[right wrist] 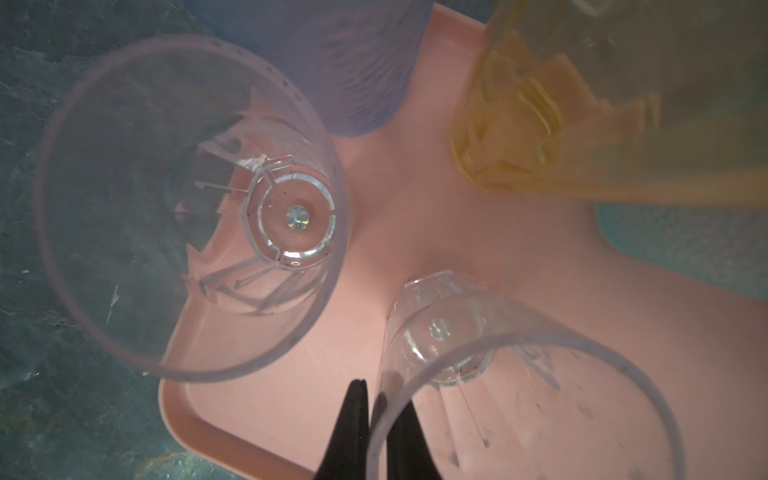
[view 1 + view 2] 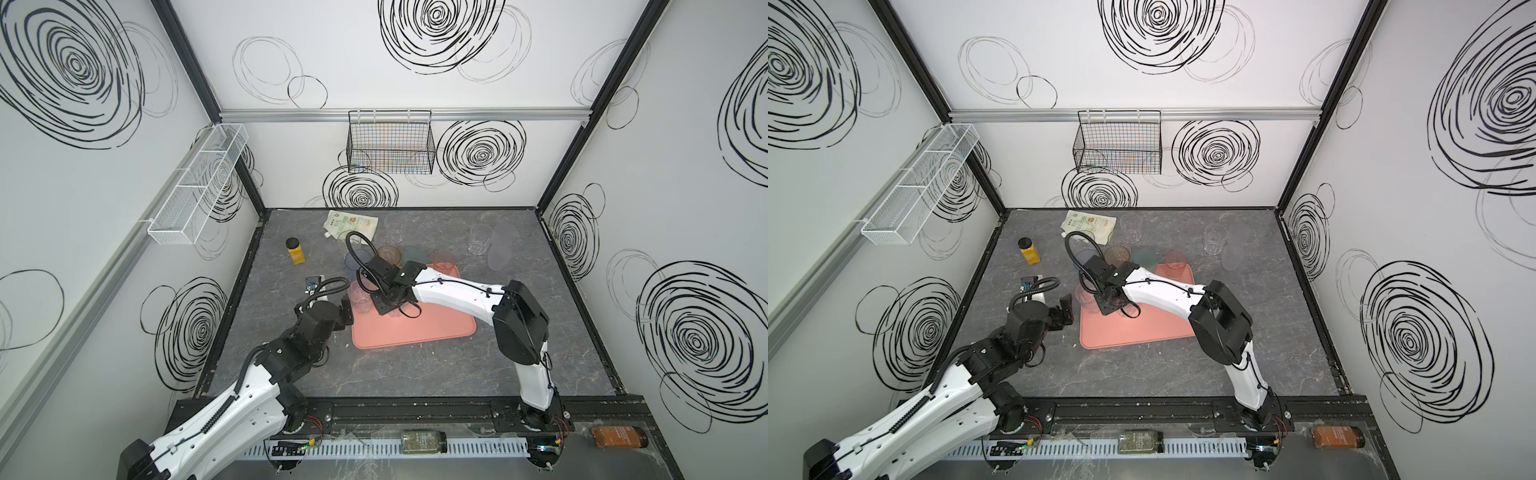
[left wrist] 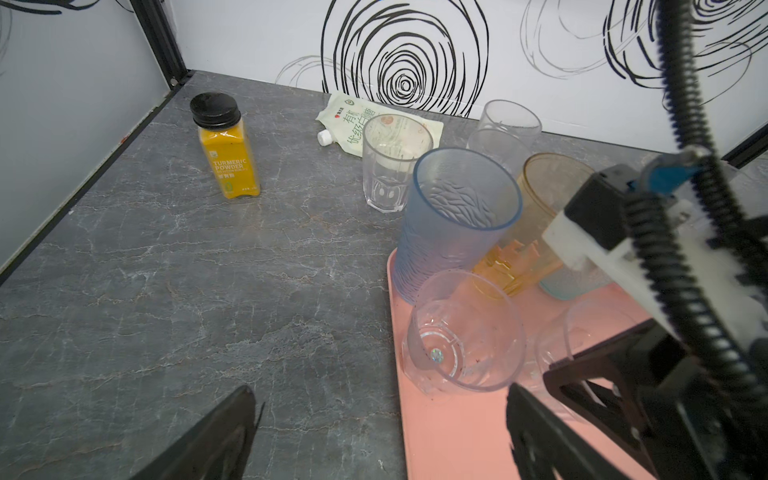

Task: Place the glasses into the tray
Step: 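Carry the clear glass onto the tray beside the first glass and release, then lift the right gripper and move it to the clear glasses beyond the tray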

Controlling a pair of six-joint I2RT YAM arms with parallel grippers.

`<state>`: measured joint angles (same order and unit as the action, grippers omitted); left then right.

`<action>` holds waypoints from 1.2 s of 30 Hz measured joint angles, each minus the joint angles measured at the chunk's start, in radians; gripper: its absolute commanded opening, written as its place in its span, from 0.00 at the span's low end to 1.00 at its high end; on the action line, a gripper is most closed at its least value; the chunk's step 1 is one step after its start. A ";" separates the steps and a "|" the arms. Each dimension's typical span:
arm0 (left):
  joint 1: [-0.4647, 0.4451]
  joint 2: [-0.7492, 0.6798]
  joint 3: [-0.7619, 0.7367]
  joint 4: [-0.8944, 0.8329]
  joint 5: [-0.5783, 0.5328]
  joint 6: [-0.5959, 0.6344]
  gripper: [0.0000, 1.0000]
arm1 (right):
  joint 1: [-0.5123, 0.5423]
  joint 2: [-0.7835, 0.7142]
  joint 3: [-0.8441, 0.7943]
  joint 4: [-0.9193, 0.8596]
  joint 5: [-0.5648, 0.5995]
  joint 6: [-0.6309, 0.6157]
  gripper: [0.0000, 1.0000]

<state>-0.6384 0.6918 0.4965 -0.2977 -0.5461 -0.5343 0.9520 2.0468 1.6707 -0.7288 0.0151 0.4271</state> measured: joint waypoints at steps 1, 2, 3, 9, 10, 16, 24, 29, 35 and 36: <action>0.000 0.000 0.000 0.000 0.001 0.000 0.96 | 0.000 0.007 0.010 -0.001 0.003 -0.005 0.03; 0.000 0.000 -0.001 0.000 0.003 0.000 0.96 | 0.000 0.015 0.021 -0.003 0.007 -0.011 0.03; 0.000 0.000 -0.001 0.000 0.004 0.000 0.96 | 0.000 0.021 0.029 -0.004 0.010 -0.017 0.03; 0.000 0.000 -0.007 0.002 0.010 0.000 0.96 | -0.001 0.038 0.048 -0.007 0.020 -0.050 0.04; 0.000 0.001 -0.009 0.002 0.010 0.000 0.96 | -0.001 0.038 0.048 -0.007 0.021 -0.053 0.06; -0.001 0.001 -0.013 0.002 0.011 0.000 0.96 | -0.002 0.038 0.049 -0.006 0.028 -0.070 0.30; -0.005 -0.010 -0.011 -0.022 -0.006 0.011 0.97 | -0.027 -0.037 0.032 -0.008 0.001 -0.079 0.46; -0.035 -0.007 0.019 -0.060 -0.041 0.019 0.97 | -0.082 -0.248 -0.071 0.029 -0.055 -0.064 0.46; -0.244 0.096 0.086 -0.067 -0.184 0.034 0.99 | -0.199 -0.476 -0.301 0.117 -0.127 -0.013 0.46; -0.277 0.115 0.088 -0.059 -0.199 0.034 0.99 | -0.219 -0.493 -0.334 0.129 -0.139 -0.006 0.46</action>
<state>-0.9157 0.8066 0.5846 -0.3569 -0.7452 -0.5007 0.7326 1.5539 1.3369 -0.6003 -0.1238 0.4213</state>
